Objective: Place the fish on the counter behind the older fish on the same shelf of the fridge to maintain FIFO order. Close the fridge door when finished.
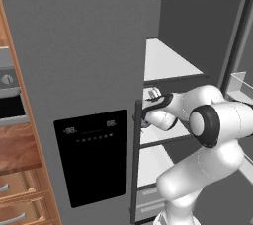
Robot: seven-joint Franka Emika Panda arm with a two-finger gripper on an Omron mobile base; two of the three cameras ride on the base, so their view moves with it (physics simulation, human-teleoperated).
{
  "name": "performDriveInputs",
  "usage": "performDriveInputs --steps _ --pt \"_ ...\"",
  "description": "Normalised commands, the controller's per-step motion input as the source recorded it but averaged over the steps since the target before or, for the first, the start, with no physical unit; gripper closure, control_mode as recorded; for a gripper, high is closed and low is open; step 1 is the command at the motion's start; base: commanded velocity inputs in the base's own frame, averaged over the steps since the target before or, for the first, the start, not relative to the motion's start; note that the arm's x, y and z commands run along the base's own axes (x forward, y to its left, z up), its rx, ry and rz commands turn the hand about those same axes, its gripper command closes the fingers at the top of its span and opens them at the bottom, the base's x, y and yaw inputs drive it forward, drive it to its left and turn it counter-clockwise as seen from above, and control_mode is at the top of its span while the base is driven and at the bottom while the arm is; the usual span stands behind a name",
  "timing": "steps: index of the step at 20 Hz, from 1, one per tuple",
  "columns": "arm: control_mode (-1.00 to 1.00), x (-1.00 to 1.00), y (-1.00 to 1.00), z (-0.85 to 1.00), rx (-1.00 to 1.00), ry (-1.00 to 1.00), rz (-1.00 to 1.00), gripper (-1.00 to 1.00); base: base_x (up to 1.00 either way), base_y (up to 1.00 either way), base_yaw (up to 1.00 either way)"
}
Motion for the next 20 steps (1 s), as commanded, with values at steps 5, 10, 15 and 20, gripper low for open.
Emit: performDriveInputs --steps 5,10,15,20 --pt "-1.0 0.18 0.0 -0.04 0.0 0.0 0.0 1.0 0.0 0.0 0.0" --pt "-1.0 0.22 0.0 -0.12 0.0 0.0 0.0 1.0 0.0 0.0 0.0" --pt "-1.0 0.17 0.0 -0.1 0.0 0.0 0.0 1.0 0.0 0.0 0.0" --pt "-1.0 0.2 0.0 -0.12 0.0 0.0 0.0 1.0 0.0 0.0 0.0"
